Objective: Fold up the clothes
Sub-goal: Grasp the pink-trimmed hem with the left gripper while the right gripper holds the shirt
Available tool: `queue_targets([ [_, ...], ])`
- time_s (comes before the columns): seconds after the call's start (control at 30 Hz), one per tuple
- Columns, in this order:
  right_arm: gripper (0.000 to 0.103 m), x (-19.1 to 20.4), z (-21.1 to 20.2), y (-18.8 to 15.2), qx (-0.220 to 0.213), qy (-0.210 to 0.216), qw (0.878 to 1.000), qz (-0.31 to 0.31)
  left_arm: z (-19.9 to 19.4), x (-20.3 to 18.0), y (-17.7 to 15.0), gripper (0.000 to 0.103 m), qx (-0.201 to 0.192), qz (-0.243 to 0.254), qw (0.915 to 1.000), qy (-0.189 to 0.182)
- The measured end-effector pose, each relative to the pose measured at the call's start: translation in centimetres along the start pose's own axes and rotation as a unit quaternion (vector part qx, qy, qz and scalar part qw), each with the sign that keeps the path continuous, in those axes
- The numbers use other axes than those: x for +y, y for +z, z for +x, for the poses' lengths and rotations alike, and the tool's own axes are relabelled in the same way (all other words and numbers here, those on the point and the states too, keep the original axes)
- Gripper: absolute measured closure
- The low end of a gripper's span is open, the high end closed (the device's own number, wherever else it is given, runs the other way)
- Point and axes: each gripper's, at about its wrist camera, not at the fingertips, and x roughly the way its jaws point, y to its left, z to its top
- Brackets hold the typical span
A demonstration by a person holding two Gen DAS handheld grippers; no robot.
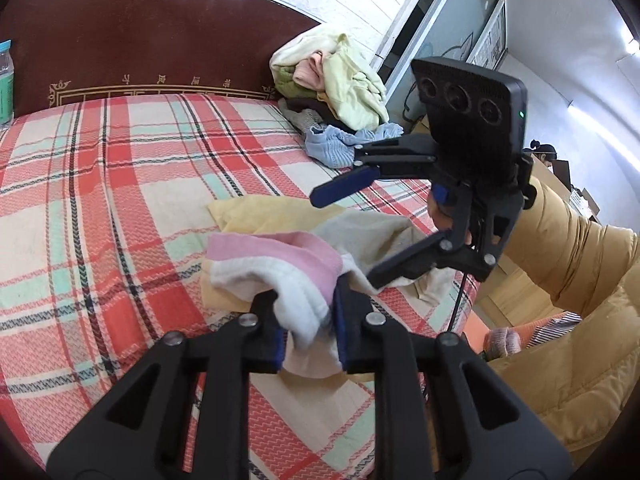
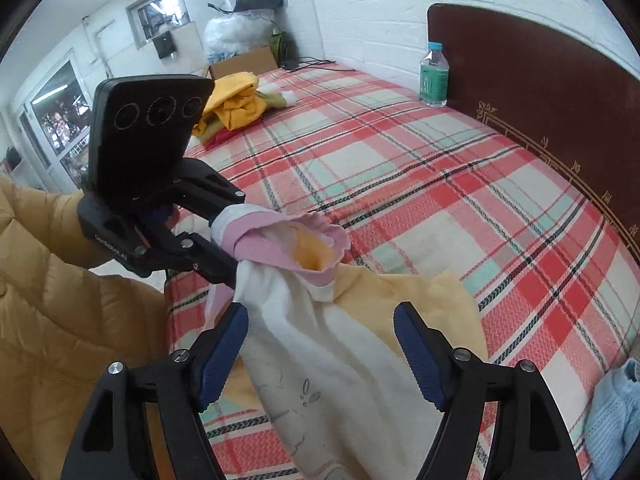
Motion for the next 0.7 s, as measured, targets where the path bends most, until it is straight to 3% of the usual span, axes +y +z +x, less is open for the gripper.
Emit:
queue_targets([
  [0.07, 0.026, 0.8, 0.3, -0.2, 0.011, 0.004, 1.0, -0.002, -0.1, 0.0, 0.2, 0.082, -0.002, 0.001, 1.0, 0.0],
  [0.2, 0.032, 2.5, 1.5, -0.2, 0.037, -0.033, 0.999, -0.022, -0.2, 0.0, 0.7, 0.082, -0.005, 0.004, 1.0, 0.0],
  [0.33, 0.091, 2.4, 3.1, -0.2, 0.053, -0.075, 0.996, -0.003, -0.3, -0.1, 1.1, 0.081, -0.008, 0.006, 0.9999, 0.0],
  [0.4, 0.093, 1.8, 2.6, -0.1, 0.039, -0.085, 0.995, 0.028, -0.3, -0.1, 1.3, 0.061, -0.01, 0.008, 0.9999, 0.0],
  [0.43, 0.094, 1.3, 2.0, 0.0, 0.028, -0.084, 0.995, 0.048, -0.5, 0.0, 1.3, 0.037, -0.014, 0.003, 0.9999, -0.002],
  [0.47, 0.094, 0.9, 1.2, 0.0, 0.011, -0.078, 0.994, 0.07, -1.3, 0.4, 0.7, 0.022, -0.03, -0.018, 0.9993, -0.011],
  [0.53, 0.094, 0.4, -0.5, -0.1, -0.022, -0.07, 0.991, 0.109, -2.2, 0.7, -0.6, 0.018, -0.049, -0.042, 0.9975, -0.027],
  [0.7, 0.095, -0.8, -2.8, -0.3, -0.076, -0.061, 0.975, 0.199, -1.0, -2.1, -3.1, 0.018, -0.034, -0.004, 0.9994, -0.006],
])
